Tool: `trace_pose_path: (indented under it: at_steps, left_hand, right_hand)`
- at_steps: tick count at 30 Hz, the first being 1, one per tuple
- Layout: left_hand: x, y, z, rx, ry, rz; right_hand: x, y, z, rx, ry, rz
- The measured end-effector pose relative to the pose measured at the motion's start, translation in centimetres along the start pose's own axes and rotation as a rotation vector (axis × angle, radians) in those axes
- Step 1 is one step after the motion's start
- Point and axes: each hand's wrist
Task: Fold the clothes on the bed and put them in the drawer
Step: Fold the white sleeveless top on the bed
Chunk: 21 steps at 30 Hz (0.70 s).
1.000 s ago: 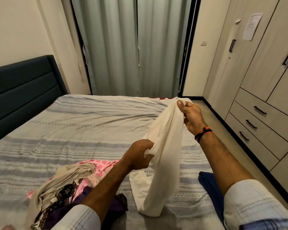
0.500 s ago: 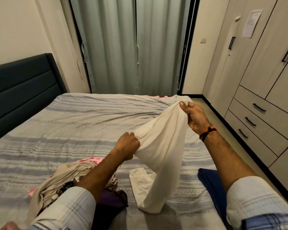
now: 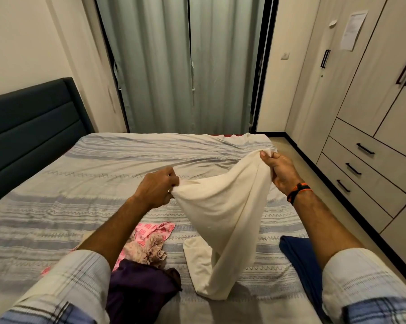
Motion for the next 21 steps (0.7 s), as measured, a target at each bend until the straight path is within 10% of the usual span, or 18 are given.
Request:
trace_pose_path:
  at_steps: [7,21]
  left_hand:
    - [-0.8,0.1,1.4,-0.016,-0.094,0.155]
    - [-0.5,0.0,1.1,-0.661,0.878,-0.135]
  right_hand:
    - [-0.3,0.2,-0.3,0.011,-0.003,0.011]
    - [-1.4,0.3,-0.4,-0.070,0.294,0.018]
Point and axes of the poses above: each hand's wrist, its own y-axis away from the middle knuckle, its own x-axis out of the palm, z = x × y, and after that the axes turned 10 degrees about -x, right-handed
